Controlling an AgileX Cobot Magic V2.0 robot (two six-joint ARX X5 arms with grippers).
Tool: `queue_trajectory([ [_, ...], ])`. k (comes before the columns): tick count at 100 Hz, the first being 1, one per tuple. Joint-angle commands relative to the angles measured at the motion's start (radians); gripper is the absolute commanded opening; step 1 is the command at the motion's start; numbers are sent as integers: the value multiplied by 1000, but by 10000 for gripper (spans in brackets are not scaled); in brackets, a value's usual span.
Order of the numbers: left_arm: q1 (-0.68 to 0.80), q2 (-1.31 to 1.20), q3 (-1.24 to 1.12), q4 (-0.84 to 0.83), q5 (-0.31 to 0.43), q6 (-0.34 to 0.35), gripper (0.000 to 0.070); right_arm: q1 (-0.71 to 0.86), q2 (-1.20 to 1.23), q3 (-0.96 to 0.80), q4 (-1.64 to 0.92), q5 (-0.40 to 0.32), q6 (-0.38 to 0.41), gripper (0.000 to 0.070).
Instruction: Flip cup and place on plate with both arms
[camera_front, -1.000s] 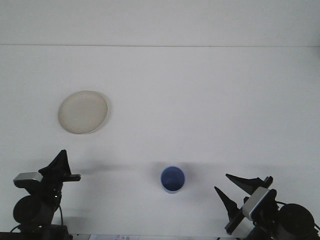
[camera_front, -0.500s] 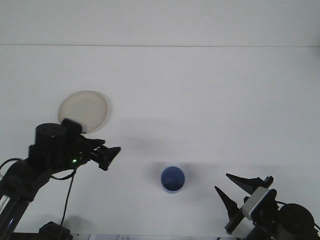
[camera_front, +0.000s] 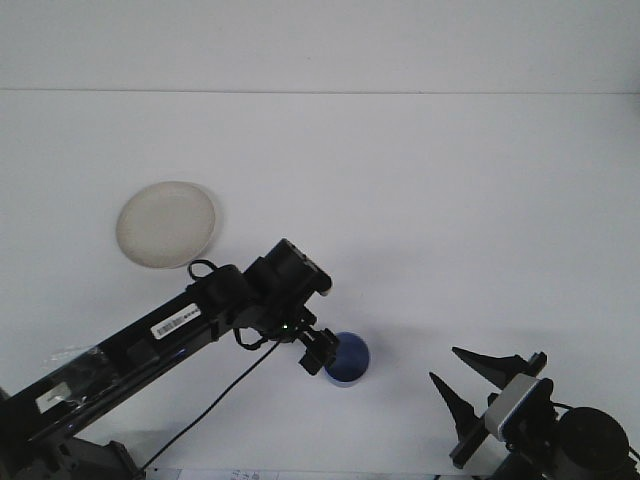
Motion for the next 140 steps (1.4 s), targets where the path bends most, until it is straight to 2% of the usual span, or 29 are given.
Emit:
queue_trajectory([
  [1,-21,39,28,11,-39,7,459,9,0,4,10,0,-6,335],
  [28,-45,148,28,59,-61,-3,457,9,0,4,10,0,-6,336],
  [34,-46,163,28,56,-61,-8,437,9,0,4,10,0,-6,335],
  [39,-48,174,28,55,-61,-7,363,9,0,4,10,0,-6,336],
  [58,-56,179,28,52,-61,-6,1,9,0,4,10,0,-9,335],
  [79,-56,179,60,-5,-75,40,10,9,0,4,10,1,-9,335],
  [102,26,101,162,-126,-171,127,7,9,0,4,10,1,-8,335],
  [122,269,10,263,-200,-300,201,6,9,0,4,10,0,-4,335],
  [140,586,13,306,-163,-309,214,6,9,0,4,10,0,0,335],
])
